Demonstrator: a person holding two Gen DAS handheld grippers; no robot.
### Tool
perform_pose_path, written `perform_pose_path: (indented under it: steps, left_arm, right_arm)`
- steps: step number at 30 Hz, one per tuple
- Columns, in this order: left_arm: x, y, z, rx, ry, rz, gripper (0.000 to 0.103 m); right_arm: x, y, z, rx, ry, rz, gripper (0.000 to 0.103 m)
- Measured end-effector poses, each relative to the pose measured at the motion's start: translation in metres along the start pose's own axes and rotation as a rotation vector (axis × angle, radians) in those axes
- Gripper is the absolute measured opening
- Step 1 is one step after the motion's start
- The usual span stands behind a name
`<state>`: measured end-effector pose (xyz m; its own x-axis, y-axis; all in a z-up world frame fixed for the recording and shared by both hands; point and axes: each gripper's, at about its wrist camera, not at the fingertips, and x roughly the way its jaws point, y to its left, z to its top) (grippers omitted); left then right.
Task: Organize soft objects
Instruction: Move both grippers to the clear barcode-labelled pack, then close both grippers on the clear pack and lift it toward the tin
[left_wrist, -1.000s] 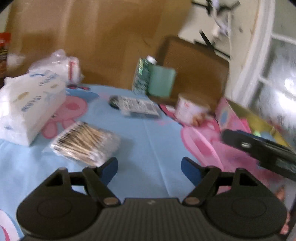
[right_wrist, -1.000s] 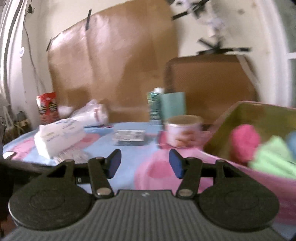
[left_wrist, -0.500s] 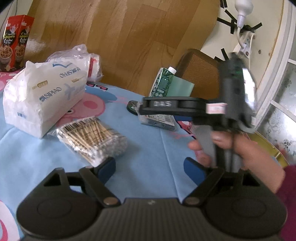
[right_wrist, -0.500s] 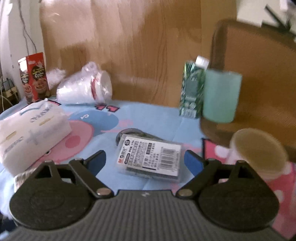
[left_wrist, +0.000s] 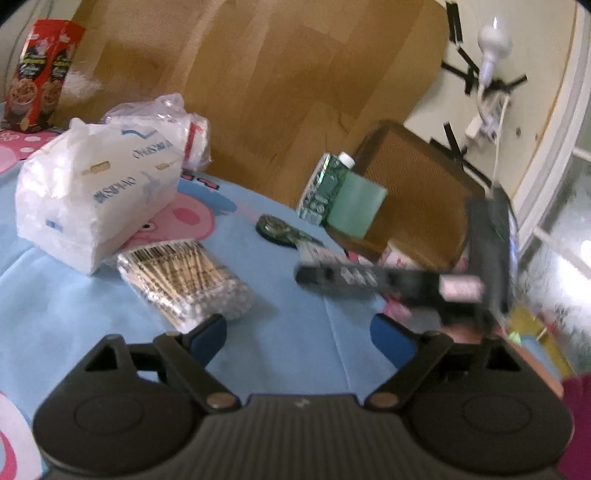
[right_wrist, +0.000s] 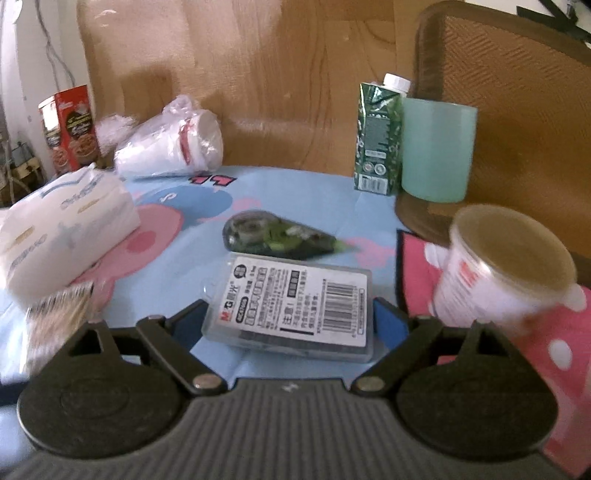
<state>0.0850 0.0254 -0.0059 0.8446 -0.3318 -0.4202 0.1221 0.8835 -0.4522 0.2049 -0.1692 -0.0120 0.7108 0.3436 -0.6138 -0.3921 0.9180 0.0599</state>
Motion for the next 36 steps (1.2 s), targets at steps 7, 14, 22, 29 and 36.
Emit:
perform_pose_path:
  steps: [7, 14, 22, 29, 36]
  left_arm:
    - [-0.003, 0.001, 0.001, -0.004, -0.022, 0.014, 0.094]
    - [0.004, 0.001, 0.003, 0.000, 0.027, 0.007, 0.094]
    - [0.010, -0.012, -0.001, 0.079, 0.075, 0.014, 0.091]
    - [0.002, -0.031, -0.013, 0.078, 0.166, -0.127, 0.081]
    - [0.005, -0.086, -0.043, 0.269, 0.263, -0.189, 0.061]
  right_arm:
    - [-0.038, 0.013, -0.034, -0.127, 0.010, 0.086, 0.095]
    - [-0.103, 0.028, -0.088, -0.335, -0.002, 0.248, 0.097]
    - [-0.153, 0.019, -0.133, -0.213, -0.100, 0.041, 0.103]
    - [-0.157, 0.035, -0.148, -0.098, -0.148, 0.057, 0.084]
    - [-0.151, 0.043, -0.144, -0.112, -0.150, 0.027, 0.078]
